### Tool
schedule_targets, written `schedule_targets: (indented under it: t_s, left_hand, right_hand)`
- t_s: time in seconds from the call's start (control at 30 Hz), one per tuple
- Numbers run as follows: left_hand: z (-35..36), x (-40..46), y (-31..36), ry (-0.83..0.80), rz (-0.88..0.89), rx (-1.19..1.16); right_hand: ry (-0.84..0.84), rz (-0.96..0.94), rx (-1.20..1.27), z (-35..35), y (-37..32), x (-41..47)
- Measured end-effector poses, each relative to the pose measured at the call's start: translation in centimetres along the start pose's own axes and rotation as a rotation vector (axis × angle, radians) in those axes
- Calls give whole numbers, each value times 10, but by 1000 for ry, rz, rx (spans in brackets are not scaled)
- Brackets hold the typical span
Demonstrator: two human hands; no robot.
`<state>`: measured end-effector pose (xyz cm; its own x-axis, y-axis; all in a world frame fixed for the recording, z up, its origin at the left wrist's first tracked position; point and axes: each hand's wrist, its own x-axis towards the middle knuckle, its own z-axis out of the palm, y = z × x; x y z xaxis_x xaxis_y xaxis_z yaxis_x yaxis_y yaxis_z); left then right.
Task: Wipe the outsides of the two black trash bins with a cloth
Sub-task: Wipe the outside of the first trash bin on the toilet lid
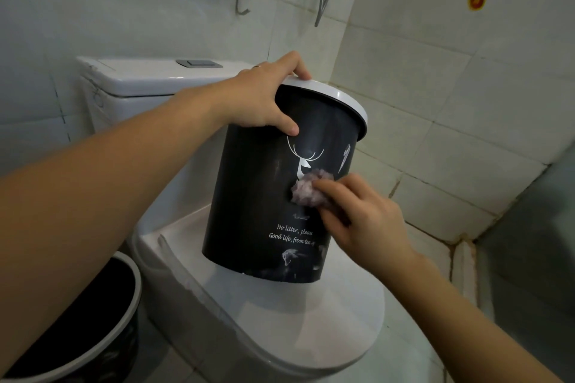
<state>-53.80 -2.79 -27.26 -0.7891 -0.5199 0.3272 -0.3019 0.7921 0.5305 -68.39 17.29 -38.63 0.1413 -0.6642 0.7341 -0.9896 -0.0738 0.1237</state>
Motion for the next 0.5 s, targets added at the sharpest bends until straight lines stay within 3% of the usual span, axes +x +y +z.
schedule_targets:
  t_s: [0.1, 0.33, 0.5]
  left_hand:
    - [0, 3, -2, 15, 4, 9]
    - [-2, 5, -9, 29, 2, -12]
    - [-2, 6, -9, 26, -10, -10]
  right_hand:
    - [7, 50, 9, 2, -1, 0]
    - [-176, -184, 35, 8, -4, -41]
    - [-34, 10, 64, 8, 3, -21]
